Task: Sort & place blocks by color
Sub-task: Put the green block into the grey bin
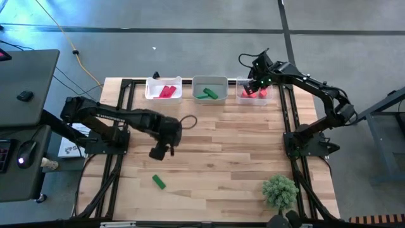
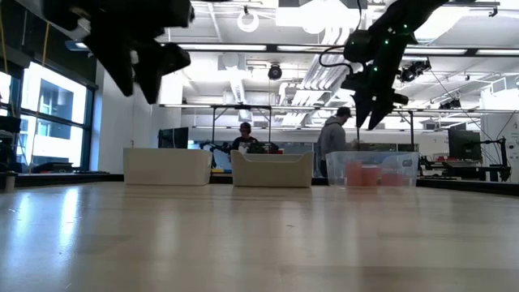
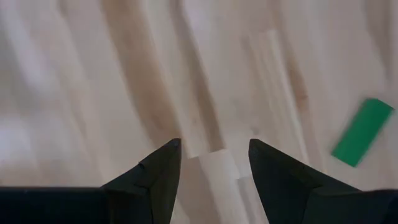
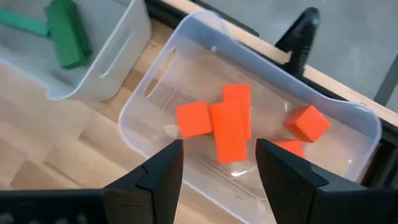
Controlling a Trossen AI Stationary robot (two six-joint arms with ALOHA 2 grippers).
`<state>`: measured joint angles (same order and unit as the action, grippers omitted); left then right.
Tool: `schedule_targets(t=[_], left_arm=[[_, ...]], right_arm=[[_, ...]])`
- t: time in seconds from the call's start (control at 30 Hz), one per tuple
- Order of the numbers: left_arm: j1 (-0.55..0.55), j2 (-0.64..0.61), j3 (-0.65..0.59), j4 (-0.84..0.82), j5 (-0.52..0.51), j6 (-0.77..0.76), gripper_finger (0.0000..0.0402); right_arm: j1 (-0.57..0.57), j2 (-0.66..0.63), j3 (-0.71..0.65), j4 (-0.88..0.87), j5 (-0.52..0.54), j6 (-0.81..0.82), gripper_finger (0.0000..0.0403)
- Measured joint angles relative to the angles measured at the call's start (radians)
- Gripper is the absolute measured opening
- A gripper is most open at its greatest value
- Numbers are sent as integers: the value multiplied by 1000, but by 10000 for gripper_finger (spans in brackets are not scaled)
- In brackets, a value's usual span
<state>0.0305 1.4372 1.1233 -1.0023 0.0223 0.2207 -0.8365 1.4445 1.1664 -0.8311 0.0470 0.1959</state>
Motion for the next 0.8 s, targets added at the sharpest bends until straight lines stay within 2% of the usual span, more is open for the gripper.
schedule_targets(t=[0.3,0.53,0.8], left_arm=[[-175,0,-4,5,0,-50,179],[-287,0,-86,18,0,-76,179],[-404,1,-160,103,0,-139,179]], right_arm=[[109,0,0,-12,-3,28,190],[201,1,0,-13,4,82,190],[275,1,0,-13,22,142,190]])
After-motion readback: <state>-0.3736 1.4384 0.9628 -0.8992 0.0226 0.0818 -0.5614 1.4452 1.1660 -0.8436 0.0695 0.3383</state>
